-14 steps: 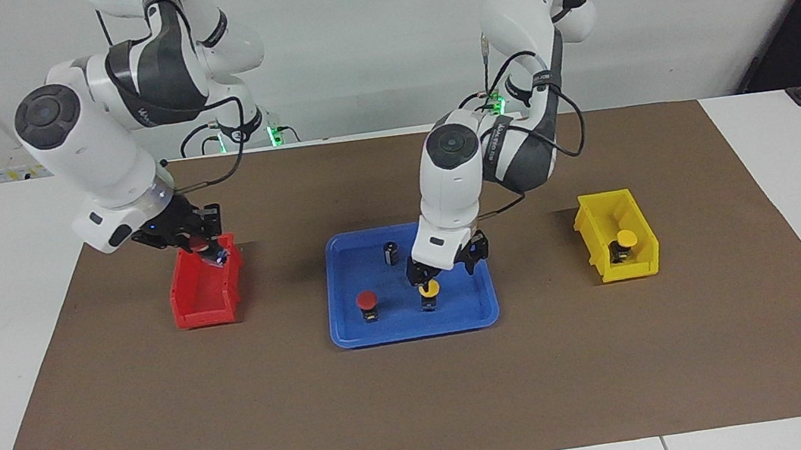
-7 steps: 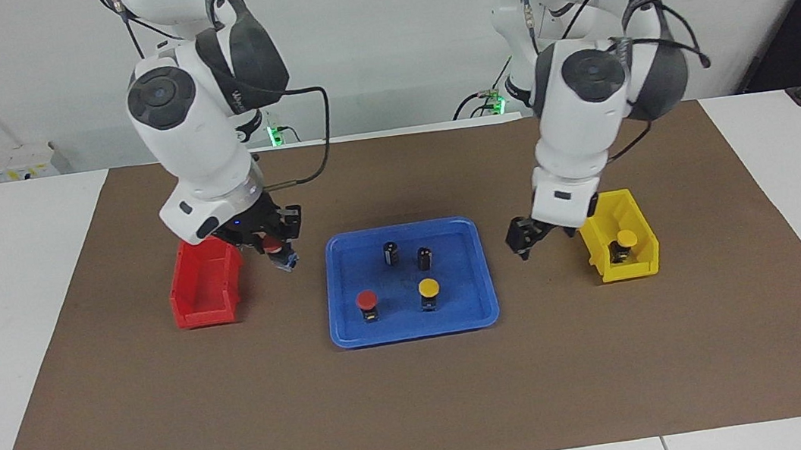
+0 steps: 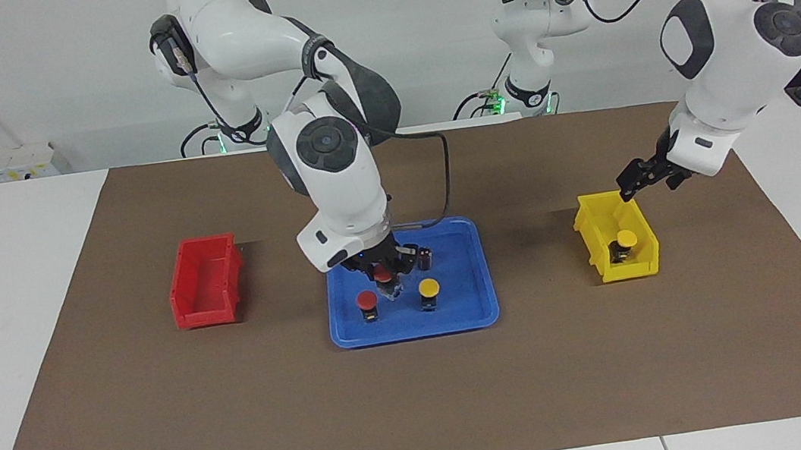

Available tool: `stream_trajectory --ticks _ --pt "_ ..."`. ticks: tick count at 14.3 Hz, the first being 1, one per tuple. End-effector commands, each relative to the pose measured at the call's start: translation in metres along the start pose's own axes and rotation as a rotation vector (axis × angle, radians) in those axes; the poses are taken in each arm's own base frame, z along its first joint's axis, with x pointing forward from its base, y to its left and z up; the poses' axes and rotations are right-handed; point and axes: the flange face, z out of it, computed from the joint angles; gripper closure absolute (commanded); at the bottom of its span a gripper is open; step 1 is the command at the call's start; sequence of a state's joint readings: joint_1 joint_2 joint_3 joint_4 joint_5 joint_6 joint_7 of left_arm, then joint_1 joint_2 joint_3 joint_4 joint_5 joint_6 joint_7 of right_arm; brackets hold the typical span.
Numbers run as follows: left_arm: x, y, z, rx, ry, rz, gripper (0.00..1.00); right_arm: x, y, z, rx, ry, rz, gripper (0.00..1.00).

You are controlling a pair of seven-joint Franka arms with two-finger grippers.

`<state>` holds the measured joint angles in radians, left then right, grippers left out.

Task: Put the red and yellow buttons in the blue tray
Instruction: 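Carry the red button to the tray while the left gripper returns, then grasp the yellow button with the left gripper while the right gripper places red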

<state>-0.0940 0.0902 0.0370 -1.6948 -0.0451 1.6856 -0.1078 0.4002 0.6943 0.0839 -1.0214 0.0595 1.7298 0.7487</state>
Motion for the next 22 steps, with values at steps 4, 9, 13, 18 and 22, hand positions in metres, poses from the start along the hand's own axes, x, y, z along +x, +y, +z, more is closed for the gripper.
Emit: stream_trajectory --ticks 4,9,13,18,22 --pt "-0.073 0.012 -0.038 -0.008 -0.032 0.027 0.00 0.006 -0.001 0.018 0.014 0.001 0.043 0.98" --pt "-0.098 0.025 -0.081 -0.019 0.037 0.053 0.00 0.003 0.004 0.050 0.002 -0.021 0.055 0.98" --pt "-0.093 0.025 -0.077 -0.029 0.105 0.051 0.00 -0.003 0.008 0.071 -0.013 -0.039 0.087 0.97" --pt "-0.041 0.027 0.015 -0.043 0.208 0.035 0.00 -0.010 0.011 0.080 -0.018 -0.041 0.085 0.95" --pt "0.004 0.021 0.092 -0.036 0.204 0.023 0.00 -0.010 0.010 0.082 -0.006 -0.027 0.086 0.78"
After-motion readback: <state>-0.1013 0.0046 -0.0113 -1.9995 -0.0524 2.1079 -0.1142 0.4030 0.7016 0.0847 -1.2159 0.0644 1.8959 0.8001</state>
